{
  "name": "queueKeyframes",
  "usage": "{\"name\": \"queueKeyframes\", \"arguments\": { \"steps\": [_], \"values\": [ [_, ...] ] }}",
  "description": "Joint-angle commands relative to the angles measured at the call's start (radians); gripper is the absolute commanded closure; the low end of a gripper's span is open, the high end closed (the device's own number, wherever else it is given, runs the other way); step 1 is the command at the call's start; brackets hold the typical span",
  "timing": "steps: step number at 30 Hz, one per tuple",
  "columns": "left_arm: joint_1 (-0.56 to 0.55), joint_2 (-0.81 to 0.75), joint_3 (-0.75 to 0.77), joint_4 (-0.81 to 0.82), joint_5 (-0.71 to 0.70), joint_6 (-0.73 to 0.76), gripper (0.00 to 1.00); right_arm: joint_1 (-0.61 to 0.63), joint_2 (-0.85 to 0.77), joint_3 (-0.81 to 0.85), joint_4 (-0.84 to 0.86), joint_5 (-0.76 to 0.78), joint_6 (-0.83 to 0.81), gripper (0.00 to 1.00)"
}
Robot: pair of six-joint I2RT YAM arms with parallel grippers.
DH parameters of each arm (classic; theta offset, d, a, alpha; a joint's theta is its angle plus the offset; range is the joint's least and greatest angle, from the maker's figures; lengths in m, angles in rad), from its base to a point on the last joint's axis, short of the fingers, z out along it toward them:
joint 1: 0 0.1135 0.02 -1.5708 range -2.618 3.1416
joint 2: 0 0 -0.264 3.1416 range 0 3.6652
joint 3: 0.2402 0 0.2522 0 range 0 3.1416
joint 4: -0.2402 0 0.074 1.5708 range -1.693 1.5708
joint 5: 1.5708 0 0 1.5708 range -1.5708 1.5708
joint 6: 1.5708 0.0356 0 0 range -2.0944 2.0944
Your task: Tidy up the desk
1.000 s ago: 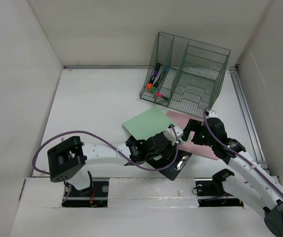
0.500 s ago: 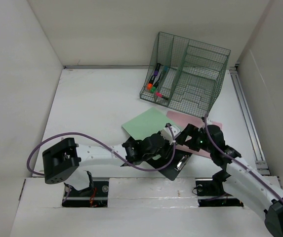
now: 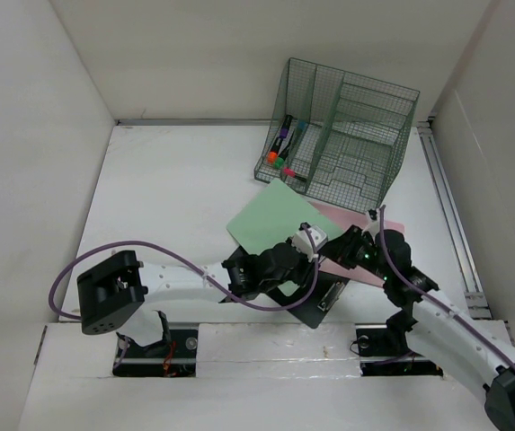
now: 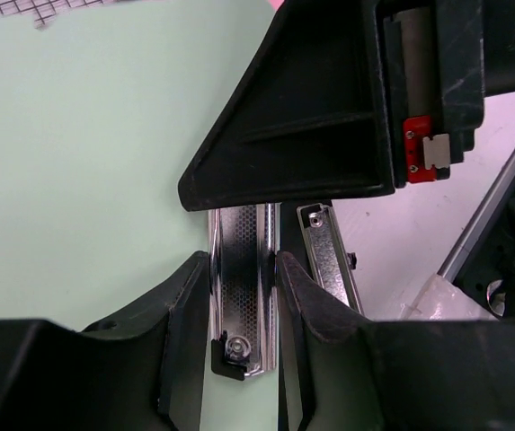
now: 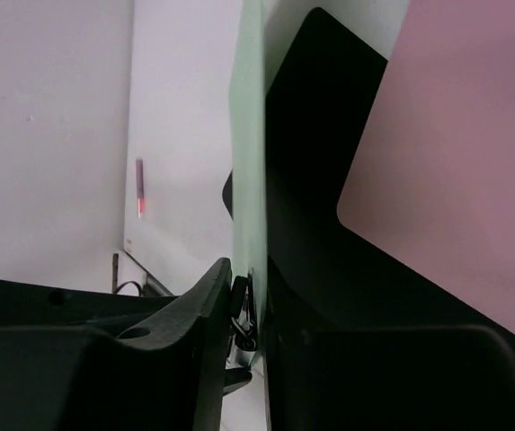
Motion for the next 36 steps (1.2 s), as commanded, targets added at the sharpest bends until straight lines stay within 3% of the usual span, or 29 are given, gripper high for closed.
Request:
{"name": "queueKeyframes", "arguments": {
  "steps": [1, 5, 8, 10, 11, 18, 21, 27, 31, 36],
  "values": [
    [0.0, -0.022, 0.008, 0.051, -0.018, -0.004, 1.0, 0.011, 0.005, 0.03, 0.106, 0.027, 0.002, 0.8],
    [0.0, -0.037, -0.001, 0.053, -0.032, -0.018, 1.0, 0.011, 0.052, 0.066, 0.113, 0.036, -0.021, 0.97],
    [-0.014, -0.076, -0.028, 0.05, -0.079, -0.026, 0.96, 0.011, 0.065, 0.105, 0.11, 0.061, -0.058, 1.0],
    [-0.026, -0.158, -0.082, 0.048, -0.165, -0.047, 0.84, 0.02, 0.055, 0.163, 0.072, 0.096, -0.102, 1.0],
    [-0.026, -0.159, -0.082, 0.048, -0.165, -0.047, 0.84, 0.02, 0.055, 0.164, 0.071, 0.096, -0.103, 1.0],
    [-0.026, -0.604, -0.254, 0.05, -0.542, -0.206, 0.38, 0.02, 0.074, 0.32, 0.061, 0.083, -0.173, 1.0],
    [-0.026, -0.771, -0.298, 0.019, -0.645, -0.251, 0.28, 0.029, 0.086, 0.389, 0.068, 0.112, -0.201, 1.0],
    [-0.026, -0.947, -0.328, -0.045, -0.78, -0.297, 0.25, 0.029, 0.136, 0.554, 0.102, 0.154, -0.224, 1.0],
    [-0.026, -0.939, -0.34, -0.05, -0.776, -0.316, 0.25, 0.029, 0.129, 0.632, 0.124, 0.217, -0.237, 1.0],
    [-0.026, -0.851, -0.355, 0.025, -0.698, -0.308, 0.24, 0.029, 0.048, 0.594, 0.194, 0.527, -0.199, 1.0]
  ]
}}
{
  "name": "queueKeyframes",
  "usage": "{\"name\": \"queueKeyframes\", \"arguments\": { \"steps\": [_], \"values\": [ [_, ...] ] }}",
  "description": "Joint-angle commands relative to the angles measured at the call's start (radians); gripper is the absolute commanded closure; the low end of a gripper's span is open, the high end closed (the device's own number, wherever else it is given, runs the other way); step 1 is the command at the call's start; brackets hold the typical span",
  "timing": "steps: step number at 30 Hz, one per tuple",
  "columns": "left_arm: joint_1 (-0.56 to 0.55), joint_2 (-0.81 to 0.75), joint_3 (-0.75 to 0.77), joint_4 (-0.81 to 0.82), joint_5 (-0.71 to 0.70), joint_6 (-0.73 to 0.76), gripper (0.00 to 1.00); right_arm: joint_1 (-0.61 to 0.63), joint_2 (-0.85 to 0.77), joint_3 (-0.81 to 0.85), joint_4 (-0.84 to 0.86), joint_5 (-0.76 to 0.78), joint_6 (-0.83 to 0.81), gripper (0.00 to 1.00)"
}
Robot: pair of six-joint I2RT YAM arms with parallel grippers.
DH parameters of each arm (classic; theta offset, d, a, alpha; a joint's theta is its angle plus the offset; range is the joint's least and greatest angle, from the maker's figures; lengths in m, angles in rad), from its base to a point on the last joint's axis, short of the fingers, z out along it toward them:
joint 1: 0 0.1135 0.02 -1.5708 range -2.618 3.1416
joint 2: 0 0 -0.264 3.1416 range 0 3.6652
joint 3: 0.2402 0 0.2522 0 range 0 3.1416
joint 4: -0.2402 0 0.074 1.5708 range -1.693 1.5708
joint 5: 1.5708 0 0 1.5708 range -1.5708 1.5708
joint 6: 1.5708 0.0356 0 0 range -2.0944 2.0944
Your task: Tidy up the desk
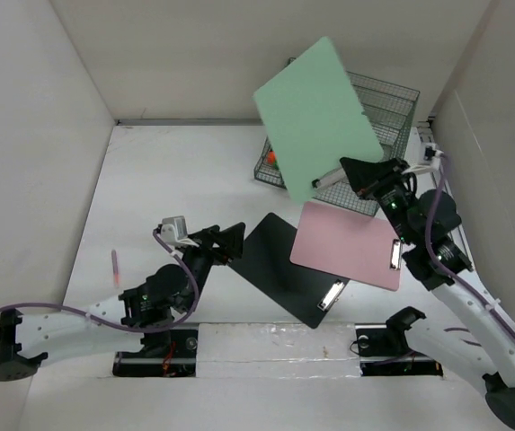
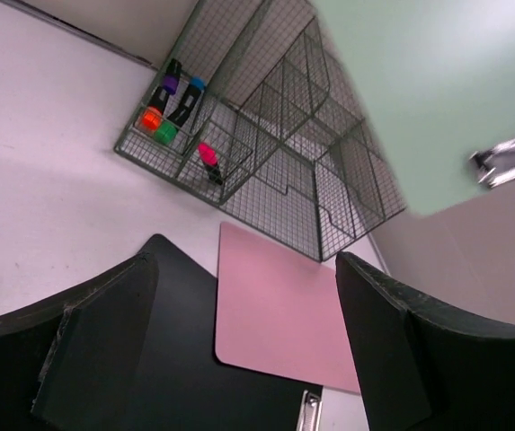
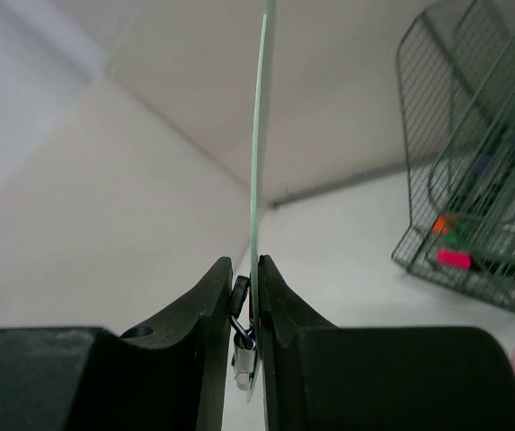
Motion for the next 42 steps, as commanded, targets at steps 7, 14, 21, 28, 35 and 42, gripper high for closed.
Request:
{"name": "queueKeyframes", "arguments": {
  "steps": [7, 14, 21, 28, 35, 42],
  "values": [
    [0.0, 0.165, -0.019, 0.111, 0.138, -0.015, 0.24, -0.006, -0.091, -0.142, 0.211, 0.591, 0.172, 1.0],
    [0.0, 0.167, -0.07, 0.128, 0.225, -0.048, 0.24, -0.006, -0.051, -0.253, 0.326, 0.786, 0.275, 1.0],
    [0.0, 0.153, -0.096, 0.14, 0.261, -0.039, 0.25, -0.006, 0.041, -0.202, 0.365, 0.828, 0.265, 1.0],
    [0.0, 0.148, -0.11, 0.145, 0.256, -0.022, 0.24, -0.006, 0.273, -0.129, 0.43, 0.834, 0.281, 1.0],
    [0.0, 0.16, -0.121, 0.159, 0.264, -0.009, 0.24, 0.003, 0.397, -0.106, 0.548, 0.839, 0.255, 1.0],
    [0.0, 0.188, -0.131, 0.186, 0.259, 0.009, 0.24, -0.037, 0.485, -0.101, 0.553, 0.754, 0.284, 1.0]
  ]
}}
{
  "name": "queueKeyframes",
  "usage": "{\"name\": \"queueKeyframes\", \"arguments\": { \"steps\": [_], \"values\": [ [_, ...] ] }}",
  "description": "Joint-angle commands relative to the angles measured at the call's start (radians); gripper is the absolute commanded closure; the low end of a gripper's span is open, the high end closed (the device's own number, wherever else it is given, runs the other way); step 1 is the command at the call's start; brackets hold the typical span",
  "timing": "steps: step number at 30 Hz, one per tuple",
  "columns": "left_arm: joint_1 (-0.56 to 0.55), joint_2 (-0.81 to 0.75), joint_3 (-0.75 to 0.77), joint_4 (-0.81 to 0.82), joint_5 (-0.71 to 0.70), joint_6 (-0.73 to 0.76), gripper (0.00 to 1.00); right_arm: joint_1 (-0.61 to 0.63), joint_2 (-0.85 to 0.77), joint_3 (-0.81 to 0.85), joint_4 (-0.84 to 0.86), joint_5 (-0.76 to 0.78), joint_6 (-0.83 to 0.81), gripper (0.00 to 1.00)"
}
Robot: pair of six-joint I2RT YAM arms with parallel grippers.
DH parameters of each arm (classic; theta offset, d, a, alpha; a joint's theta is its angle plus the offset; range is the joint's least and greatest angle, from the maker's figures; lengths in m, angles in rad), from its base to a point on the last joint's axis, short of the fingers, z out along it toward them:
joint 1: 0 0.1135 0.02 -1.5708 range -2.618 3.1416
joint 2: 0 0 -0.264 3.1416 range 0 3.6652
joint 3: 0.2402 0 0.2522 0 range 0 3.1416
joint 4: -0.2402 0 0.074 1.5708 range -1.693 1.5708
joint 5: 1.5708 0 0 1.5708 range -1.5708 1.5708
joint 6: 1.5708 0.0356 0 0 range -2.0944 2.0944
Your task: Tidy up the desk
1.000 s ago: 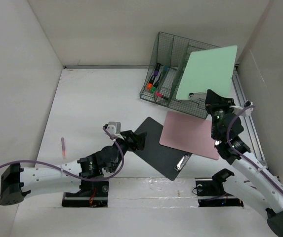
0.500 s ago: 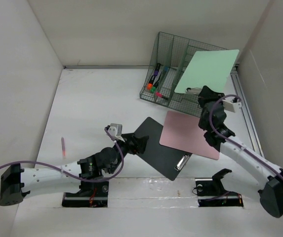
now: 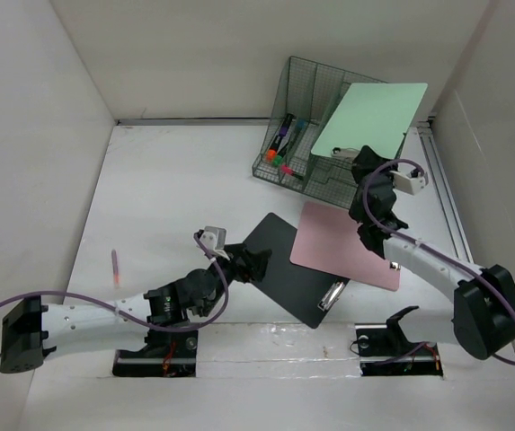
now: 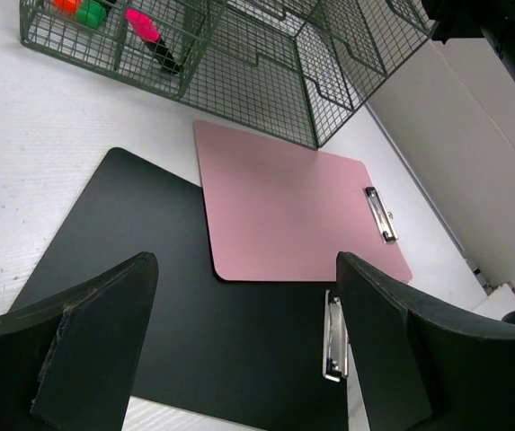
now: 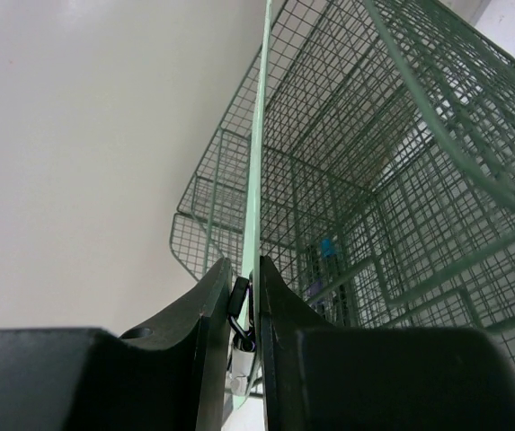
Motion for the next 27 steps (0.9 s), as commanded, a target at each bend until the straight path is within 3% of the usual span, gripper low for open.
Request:
{"name": "queueKeyframes", "arguments": {
  "steps": [1, 5, 10, 16, 19, 23, 25, 27],
  "values": [
    [0.0, 0.009, -0.012, 0.068, -0.006, 0.023, 0.24, -0.026, 0.052, 0.038, 0.045, -0.089, 0.019, 1.0],
    [0.0, 0.016, -0.012, 0.066, -0.012, 0.026, 0.23, -0.067, 0.067, 0.024, 0.053, -0.178, 0.045, 1.0],
    [0.0, 0.039, -0.005, 0.077, -0.012, 0.037, 0.23, -0.153, 0.043, -0.097, 0.287, -0.319, 0.059, 1.0],
    [0.0, 0.065, 0.004, 0.086, -0.004, 0.038, 0.23, -0.202, 0.047, -0.082, 0.232, -0.413, 0.102, 1.0],
    [0.0, 0.073, 0.005, 0.096, -0.001, 0.035, 0.23, -0.224, 0.06, -0.065, 0.176, -0.449, 0.093, 0.86],
    [0.0, 0.093, 0.013, 0.099, 0.008, 0.027, 0.24, -0.224, 0.052, -0.007, 0.022, -0.465, 0.068, 0.53],
    [0.0, 0.102, 0.019, 0.097, 0.01, 0.032, 0.23, -0.224, 0.043, -0.019, 0.017, -0.462, 0.062, 0.49],
    [0.0, 0.121, 0.034, 0.083, 0.013, 0.027, 0.23, -0.224, 0.003, -0.033, 0.007, -0.445, 0.053, 0.37]
  ]
}}
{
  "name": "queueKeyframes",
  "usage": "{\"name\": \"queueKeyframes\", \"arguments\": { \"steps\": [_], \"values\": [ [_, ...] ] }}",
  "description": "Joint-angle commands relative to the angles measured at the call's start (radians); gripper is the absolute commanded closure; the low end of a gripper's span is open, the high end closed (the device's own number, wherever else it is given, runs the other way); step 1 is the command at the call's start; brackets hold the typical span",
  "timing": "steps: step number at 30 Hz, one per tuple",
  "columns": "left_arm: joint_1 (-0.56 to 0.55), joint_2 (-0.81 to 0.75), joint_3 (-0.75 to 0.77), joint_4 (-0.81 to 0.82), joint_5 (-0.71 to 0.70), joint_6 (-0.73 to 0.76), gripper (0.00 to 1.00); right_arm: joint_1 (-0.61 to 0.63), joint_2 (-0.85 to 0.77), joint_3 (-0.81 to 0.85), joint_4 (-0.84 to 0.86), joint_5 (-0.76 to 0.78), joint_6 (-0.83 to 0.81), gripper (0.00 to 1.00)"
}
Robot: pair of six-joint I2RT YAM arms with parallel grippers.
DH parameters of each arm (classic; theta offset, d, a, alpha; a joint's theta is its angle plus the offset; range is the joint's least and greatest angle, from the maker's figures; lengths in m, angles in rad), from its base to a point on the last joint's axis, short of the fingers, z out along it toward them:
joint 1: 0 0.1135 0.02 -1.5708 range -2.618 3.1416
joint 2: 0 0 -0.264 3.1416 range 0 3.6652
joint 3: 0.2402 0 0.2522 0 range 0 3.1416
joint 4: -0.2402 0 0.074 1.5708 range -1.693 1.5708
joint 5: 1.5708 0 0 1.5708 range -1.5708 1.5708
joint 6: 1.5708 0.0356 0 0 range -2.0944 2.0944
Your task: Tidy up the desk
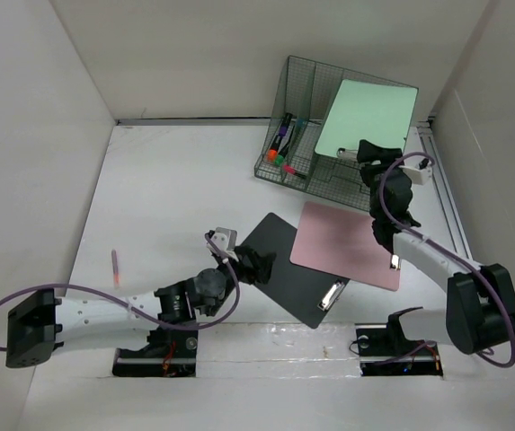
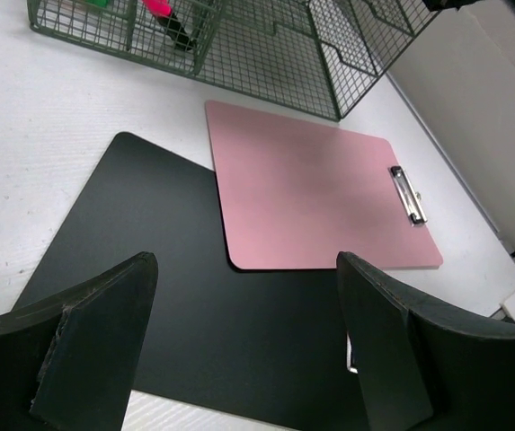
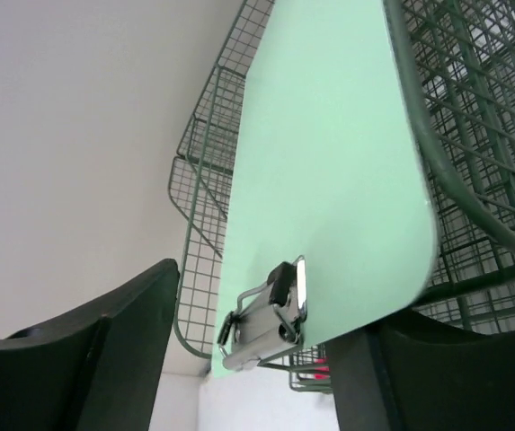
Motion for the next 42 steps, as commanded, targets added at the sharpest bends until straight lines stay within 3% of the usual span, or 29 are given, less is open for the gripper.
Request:
{"name": "queueKeyframes", "arguments": {
  "steps": [1, 10, 19, 27, 30, 34, 37, 40, 42],
  "values": [
    [0.0, 0.02, 0.037, 0.036, 0.01, 0.001, 0.23, -0.002, -0.06, 0.021, -0.051, -0.005, -0.041, 0.31],
    [0.0, 0.136, 0.1, 0.005, -0.004, -0.005, 0.23, 0.02, -0.249, -0.001, -0.215, 0.059, -0.062, 0.0],
    [0.0, 0.303, 0.223, -0.044, 0.069, 0.017, 0.27, 0.029, -0.388, -0.044, -0.392, 0.058, -0.099, 0.0],
    [-0.01, 0.495, 0.344, -0.119, 0.137, 0.059, 0.41, 0.029, -0.558, -0.108, -0.533, 0.058, -0.154, 0.03],
    [-0.01, 0.546, 0.376, -0.124, 0.199, 0.097, 0.53, 0.029, -0.606, -0.122, -0.594, 0.025, -0.16, 0.12],
    [-0.01, 0.599, 0.408, -0.094, 0.338, 0.188, 0.57, 0.029, -0.673, -0.176, -0.647, 0.013, -0.17, 0.54],
    [-0.01, 0.659, 0.459, -0.107, 0.439, 0.226, 0.61, 0.029, -0.726, -0.206, -0.7, 0.004, -0.186, 0.78],
    [-0.038, 0.747, 0.543, -0.162, 0.487, 0.26, 0.66, 0.029, -0.756, -0.213, -0.758, 0.002, -0.199, 0.88],
    [-0.101, 0.857, 0.63, -0.223, 0.475, 0.334, 0.63, 0.029, -0.788, -0.223, -0.795, -0.004, -0.216, 0.87]
  ]
}}
